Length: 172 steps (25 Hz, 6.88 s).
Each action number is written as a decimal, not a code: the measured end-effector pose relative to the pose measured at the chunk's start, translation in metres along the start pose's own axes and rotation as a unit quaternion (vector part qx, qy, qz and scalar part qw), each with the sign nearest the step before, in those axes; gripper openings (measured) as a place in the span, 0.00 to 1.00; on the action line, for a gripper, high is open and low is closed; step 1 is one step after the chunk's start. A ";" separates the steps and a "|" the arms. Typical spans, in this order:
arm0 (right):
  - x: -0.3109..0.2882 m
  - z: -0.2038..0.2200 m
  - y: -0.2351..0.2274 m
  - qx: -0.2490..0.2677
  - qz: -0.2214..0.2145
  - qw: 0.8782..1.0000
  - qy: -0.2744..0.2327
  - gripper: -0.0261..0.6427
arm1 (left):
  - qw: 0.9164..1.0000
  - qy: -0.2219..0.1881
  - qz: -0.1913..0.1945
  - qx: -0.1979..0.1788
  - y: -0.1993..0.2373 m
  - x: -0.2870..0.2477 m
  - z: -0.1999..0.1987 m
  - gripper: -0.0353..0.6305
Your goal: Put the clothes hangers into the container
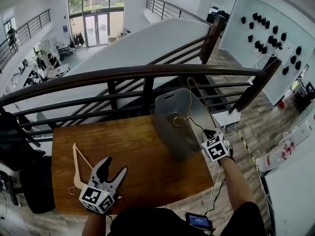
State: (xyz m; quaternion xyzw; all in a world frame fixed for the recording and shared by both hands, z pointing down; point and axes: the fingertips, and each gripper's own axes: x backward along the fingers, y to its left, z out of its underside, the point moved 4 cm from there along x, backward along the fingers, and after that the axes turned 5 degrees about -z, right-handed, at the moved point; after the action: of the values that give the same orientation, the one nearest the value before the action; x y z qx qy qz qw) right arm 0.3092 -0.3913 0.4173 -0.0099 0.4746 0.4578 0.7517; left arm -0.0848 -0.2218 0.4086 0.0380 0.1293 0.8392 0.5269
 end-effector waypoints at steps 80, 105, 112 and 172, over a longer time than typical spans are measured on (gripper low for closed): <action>0.060 -0.164 0.198 -0.096 -0.233 0.870 -0.423 0.03 | 0.986 -0.049 -0.157 -0.013 0.051 0.073 -0.021 0.17; -0.008 -0.097 0.543 0.184 -0.526 0.808 -0.192 0.17 | 0.914 -0.015 -0.405 0.034 0.025 0.263 0.067 0.17; -0.049 -0.082 0.596 0.229 -0.510 0.820 -0.122 0.24 | 0.897 -0.005 -0.440 0.049 0.001 0.291 0.094 0.17; 0.026 0.143 0.604 0.222 -0.330 0.917 0.000 0.21 | 0.967 0.158 -0.170 0.107 -0.007 0.302 0.260 0.21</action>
State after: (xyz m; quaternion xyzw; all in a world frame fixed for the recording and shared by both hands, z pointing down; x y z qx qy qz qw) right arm -0.0079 0.0412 0.7300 0.0010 0.5338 0.0665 0.8430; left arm -0.1598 0.0977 0.6357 -0.0617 0.3047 0.7136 0.6278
